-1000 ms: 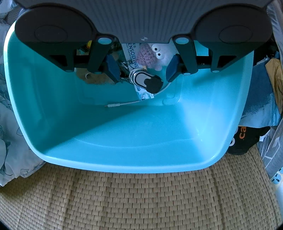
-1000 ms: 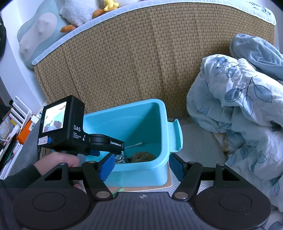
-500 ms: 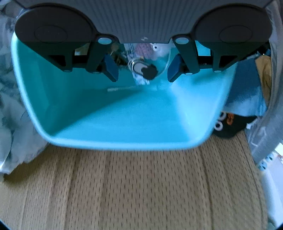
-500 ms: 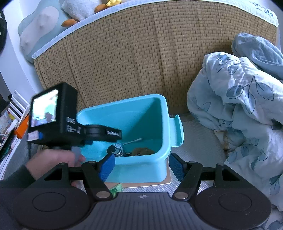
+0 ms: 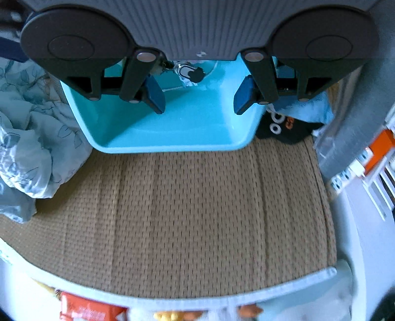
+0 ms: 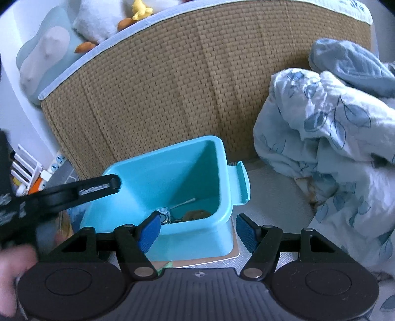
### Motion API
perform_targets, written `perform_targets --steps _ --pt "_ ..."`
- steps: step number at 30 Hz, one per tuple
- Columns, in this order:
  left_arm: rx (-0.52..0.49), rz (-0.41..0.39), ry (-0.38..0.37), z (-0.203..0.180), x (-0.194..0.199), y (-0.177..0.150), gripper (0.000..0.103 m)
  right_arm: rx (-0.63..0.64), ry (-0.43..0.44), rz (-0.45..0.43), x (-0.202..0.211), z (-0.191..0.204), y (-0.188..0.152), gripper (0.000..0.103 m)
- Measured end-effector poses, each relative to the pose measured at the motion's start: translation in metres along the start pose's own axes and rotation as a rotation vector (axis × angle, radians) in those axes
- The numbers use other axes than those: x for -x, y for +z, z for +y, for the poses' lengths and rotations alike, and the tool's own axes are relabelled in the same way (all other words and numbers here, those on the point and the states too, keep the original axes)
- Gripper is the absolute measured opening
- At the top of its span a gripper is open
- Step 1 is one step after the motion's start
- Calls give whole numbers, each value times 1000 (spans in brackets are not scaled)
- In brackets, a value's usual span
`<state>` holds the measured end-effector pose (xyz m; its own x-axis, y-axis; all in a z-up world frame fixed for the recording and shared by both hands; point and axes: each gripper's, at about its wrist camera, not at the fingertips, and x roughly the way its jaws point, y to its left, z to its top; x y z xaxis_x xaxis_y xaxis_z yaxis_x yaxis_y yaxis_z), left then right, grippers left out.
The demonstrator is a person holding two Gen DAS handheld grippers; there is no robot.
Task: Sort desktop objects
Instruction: 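Withdraw both tools from the bin toward the green packet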
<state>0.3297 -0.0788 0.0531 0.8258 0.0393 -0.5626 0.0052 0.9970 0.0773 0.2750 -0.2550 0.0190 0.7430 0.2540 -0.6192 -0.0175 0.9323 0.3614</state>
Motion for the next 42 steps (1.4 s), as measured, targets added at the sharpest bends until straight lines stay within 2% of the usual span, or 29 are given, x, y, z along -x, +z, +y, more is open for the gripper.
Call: perform_targets --steps 6,9,13,19,22,26,30,33,39,42 --pt "31 -81 -22 15 42 -6 65 4 -4 -2 2 5 -7 71" --pt "8 -139 -20 18 66 -12 65 8 1 -8 4 10 -12 71" --pt "-16 -218 -8 18 95 -25 72 18 -7 -13 5 17 -20 71" --pt "-24 -245 -28 18 117 -45 72 12 15 -28 11 21 -29 71" --pt "-36 -246 -35 20 124 -57 72 13 17 -37 12 23 -34 71" --pt "-3 -224 -57 29 131 -75 72 19 2 -24 7 25 -44 71" --pt "0 -224 -48 38 140 -94 72 54 5 -17 5 31 -53 71" --pt "-19 -232 -28 43 147 -107 72 79 11 -40 10 37 -59 71" --pt "-29 -189 -49 55 156 -134 72 96 25 -90 25 43 -67 71" --pt "-52 -162 -65 58 159 -148 72 63 37 -96 30 40 -71 71"
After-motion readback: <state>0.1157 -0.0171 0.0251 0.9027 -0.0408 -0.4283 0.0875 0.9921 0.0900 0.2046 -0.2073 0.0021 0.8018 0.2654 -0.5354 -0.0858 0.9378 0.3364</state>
